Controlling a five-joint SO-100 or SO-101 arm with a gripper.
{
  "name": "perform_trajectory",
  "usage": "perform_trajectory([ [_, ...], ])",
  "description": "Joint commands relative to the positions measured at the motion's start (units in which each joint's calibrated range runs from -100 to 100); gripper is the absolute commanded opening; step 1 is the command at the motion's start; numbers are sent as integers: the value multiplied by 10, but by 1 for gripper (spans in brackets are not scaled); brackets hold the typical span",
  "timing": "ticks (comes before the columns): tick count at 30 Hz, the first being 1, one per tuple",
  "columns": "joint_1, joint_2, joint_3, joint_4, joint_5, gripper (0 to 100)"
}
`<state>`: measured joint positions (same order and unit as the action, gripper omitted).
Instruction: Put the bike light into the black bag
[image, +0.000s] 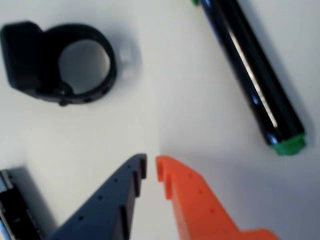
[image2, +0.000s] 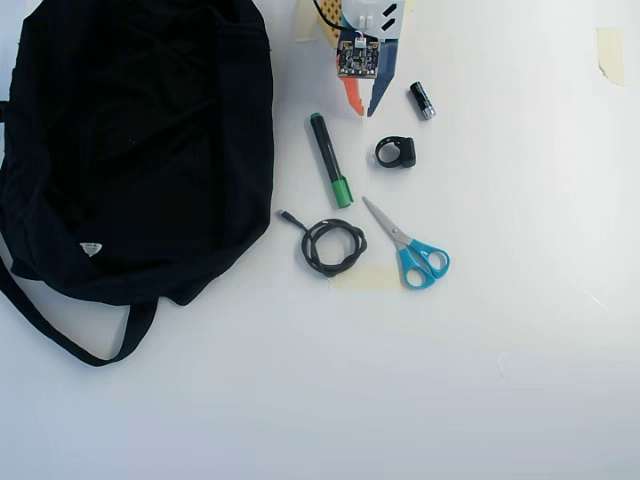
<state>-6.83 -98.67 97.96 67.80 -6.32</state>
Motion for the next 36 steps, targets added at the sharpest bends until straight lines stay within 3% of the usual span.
perform_trajectory([
  [1, -3, -4, -15, -78, -1, 2],
  [7, -12, 85, -125, -236, -2, 2],
  [16, -46, 359, -276, -625, 3, 2],
  [20, -45, 484, -354, -734, 3, 2],
  [32, -19, 812, -704, -743, 5, 2],
  [36, -17, 856, -777, -693, 5, 2],
])
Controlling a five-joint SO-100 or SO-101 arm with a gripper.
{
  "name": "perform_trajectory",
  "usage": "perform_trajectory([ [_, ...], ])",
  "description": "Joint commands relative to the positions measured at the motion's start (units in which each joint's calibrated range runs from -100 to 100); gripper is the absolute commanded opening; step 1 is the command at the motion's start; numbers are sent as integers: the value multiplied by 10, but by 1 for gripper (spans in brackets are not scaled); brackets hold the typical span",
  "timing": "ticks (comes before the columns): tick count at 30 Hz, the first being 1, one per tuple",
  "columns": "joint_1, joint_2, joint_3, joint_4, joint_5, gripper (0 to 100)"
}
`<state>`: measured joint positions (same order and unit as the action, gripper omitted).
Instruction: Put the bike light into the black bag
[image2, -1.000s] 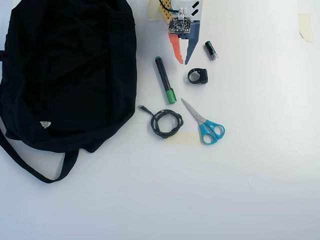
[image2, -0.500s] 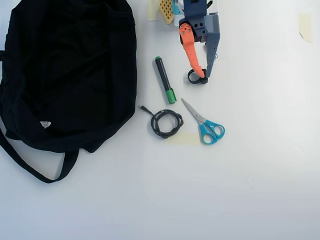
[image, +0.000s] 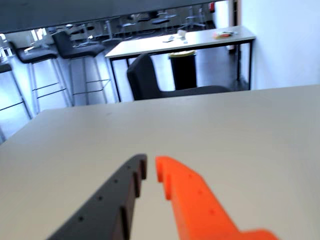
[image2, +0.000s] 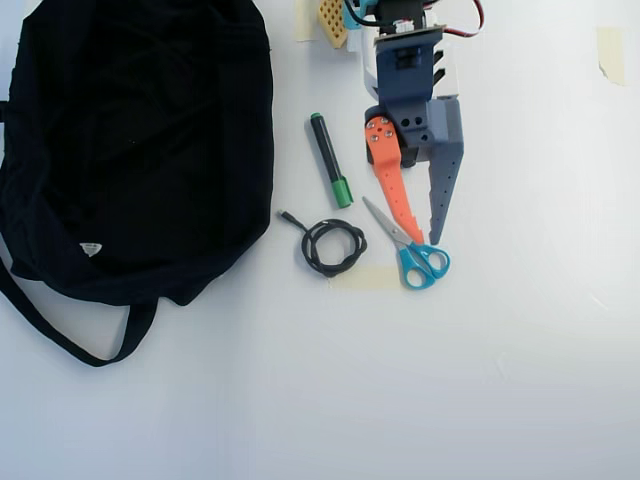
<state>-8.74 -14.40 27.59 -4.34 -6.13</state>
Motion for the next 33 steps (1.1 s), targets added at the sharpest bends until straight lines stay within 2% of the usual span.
perform_trajectory([
  [1, 2, 18, -91, 49, 3, 2],
  [3, 2, 20, -116, 97, 6, 2],
  [9, -12, 8, -121, 171, 100, 2],
  [12, -20, 7, -127, 212, 117, 2],
  [15, -26, -14, -128, 279, 119, 2],
  [25, -62, -104, -128, 637, 115, 2],
  [33, -79, -112, -142, 843, 119, 2],
])
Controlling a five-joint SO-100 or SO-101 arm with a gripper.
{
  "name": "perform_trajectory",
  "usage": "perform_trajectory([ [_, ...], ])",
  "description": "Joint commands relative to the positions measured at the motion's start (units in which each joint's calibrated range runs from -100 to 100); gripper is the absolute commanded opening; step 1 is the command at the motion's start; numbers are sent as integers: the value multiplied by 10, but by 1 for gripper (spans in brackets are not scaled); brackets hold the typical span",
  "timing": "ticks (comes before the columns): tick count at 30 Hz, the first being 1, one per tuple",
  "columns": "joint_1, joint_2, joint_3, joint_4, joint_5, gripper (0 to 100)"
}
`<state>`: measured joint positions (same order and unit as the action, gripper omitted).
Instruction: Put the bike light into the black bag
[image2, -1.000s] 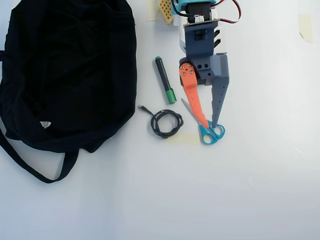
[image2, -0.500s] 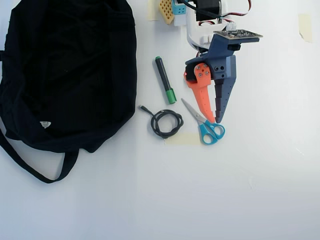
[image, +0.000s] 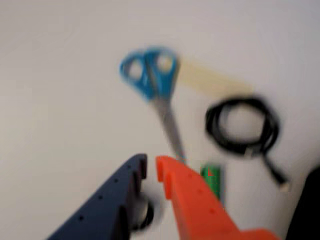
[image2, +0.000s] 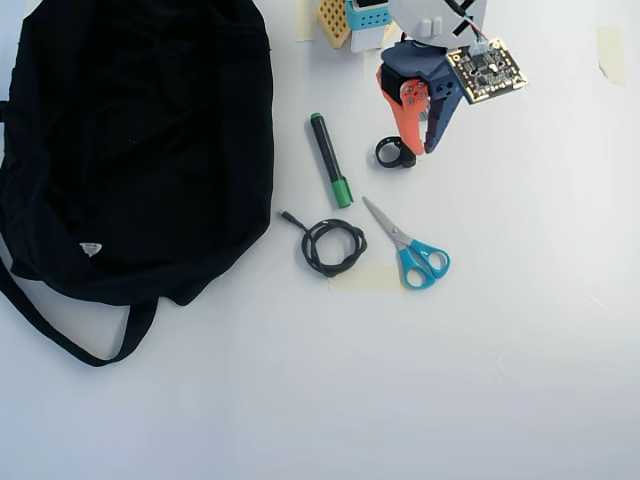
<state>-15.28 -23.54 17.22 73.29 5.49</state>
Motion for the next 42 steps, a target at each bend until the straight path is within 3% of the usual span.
perform_trajectory([
  [1, -18, -20, -43, 84, 3, 2],
  [5, -22, -21, -45, 124, 13, 2],
  [12, -36, -19, -36, 198, 85, 2],
  [24, 8, -3, 1, 189, 221, 2],
  [33, 19, 54, 19, 145, 255, 20],
  [42, 13, 131, 17, 103, 262, 21],
])
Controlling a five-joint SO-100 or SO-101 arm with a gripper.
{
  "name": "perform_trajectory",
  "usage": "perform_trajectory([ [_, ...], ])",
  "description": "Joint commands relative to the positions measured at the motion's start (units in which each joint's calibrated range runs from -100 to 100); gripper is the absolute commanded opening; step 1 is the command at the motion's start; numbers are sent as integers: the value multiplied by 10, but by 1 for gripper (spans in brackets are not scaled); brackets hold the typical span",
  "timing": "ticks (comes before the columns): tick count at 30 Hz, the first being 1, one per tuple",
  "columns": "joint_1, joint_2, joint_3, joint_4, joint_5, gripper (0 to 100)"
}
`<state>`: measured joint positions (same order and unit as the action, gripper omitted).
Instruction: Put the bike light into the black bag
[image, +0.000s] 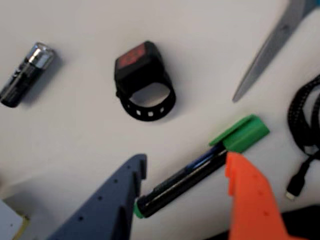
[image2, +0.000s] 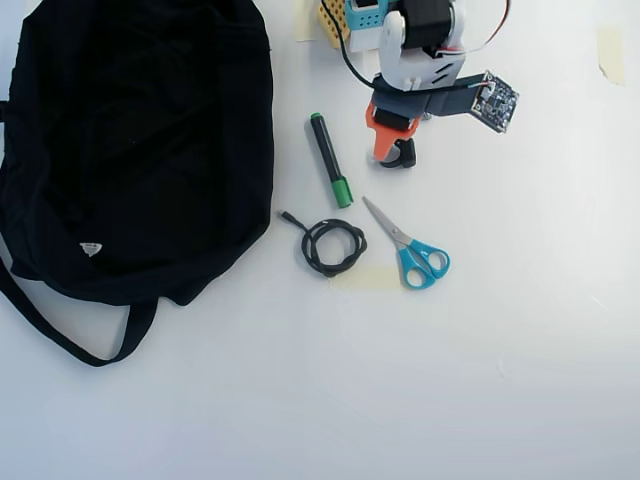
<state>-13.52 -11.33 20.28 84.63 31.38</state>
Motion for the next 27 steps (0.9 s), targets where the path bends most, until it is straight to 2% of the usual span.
perform_trajectory([
  [1, -6, 20, -15, -22, 3, 22],
  [27, -35, 170, -8, -101, 3, 22],
])
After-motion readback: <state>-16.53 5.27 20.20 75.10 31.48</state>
